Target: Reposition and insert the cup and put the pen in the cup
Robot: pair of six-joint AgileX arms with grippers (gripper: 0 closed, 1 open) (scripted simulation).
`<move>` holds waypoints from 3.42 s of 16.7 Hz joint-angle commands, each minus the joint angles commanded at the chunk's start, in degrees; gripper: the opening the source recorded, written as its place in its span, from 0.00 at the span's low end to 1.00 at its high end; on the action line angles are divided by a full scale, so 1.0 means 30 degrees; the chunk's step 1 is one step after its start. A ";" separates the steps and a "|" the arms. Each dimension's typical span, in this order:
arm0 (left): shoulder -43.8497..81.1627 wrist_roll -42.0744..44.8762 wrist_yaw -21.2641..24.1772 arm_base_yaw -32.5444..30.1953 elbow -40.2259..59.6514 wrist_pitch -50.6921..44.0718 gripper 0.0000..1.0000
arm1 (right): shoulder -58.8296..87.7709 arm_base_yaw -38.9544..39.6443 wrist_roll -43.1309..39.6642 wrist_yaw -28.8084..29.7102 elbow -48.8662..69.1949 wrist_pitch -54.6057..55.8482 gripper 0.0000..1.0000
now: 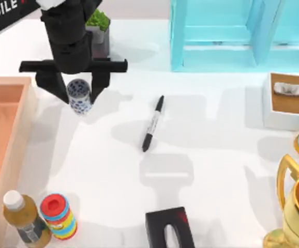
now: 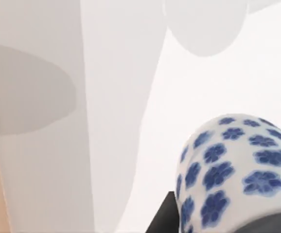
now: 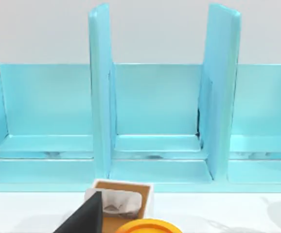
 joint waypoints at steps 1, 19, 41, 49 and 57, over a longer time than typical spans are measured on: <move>0.0097 -0.0044 -0.0002 -0.0045 0.0077 0.0068 0.00 | 0.0000 0.0000 0.0000 0.0000 0.0000 0.0000 1.00; 0.0499 0.0005 0.0002 -0.0001 -0.2685 0.3232 0.23 | 0.0000 0.0000 0.0000 0.0000 0.0000 0.0000 1.00; 0.0763 -0.0010 0.0005 0.0000 -0.1975 0.2538 1.00 | 0.0000 0.0000 0.0000 0.0000 0.0000 0.0000 1.00; 0.2885 -0.0079 0.0027 -0.0123 0.7915 -0.5143 1.00 | 0.0000 0.0000 0.0000 0.0000 0.0000 0.0000 1.00; 0.3933 -0.0054 0.0039 -0.0081 1.5044 -1.1061 1.00 | 0.0000 0.0000 0.0000 0.0000 0.0000 0.0000 1.00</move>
